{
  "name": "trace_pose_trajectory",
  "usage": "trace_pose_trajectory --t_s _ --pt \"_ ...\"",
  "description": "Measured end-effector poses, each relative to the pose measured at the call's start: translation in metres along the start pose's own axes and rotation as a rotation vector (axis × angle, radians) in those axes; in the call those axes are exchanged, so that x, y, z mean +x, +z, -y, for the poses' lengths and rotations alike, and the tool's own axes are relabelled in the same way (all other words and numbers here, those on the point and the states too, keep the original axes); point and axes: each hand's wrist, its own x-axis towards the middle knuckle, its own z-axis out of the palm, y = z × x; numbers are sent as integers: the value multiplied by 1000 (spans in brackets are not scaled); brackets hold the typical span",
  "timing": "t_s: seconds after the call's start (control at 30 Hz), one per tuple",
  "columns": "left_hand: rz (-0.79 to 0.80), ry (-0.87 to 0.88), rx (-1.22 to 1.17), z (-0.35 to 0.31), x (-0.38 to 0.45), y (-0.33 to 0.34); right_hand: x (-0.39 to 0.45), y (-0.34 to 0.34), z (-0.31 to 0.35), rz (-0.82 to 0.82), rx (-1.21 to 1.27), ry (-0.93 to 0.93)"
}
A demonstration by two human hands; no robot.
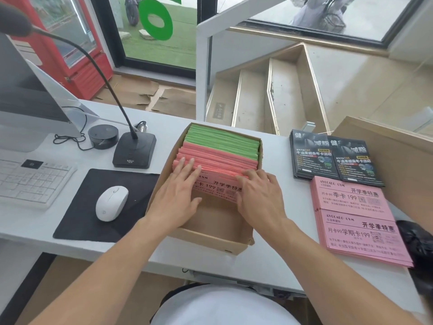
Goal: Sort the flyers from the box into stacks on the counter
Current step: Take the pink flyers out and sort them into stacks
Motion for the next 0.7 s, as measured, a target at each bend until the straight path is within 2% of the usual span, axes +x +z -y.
trace_pose_trajectory --t_s 0.37,0.53,0.7 --pt "34 12 15 3 2 4 7 0 5 -66 -63 27" --pt "17 -1 -3 3 1 5 11 -2 6 -17 -81 25" --pt "-24 -6 -15 3 2 7 9 -5 8 -7 3 10"
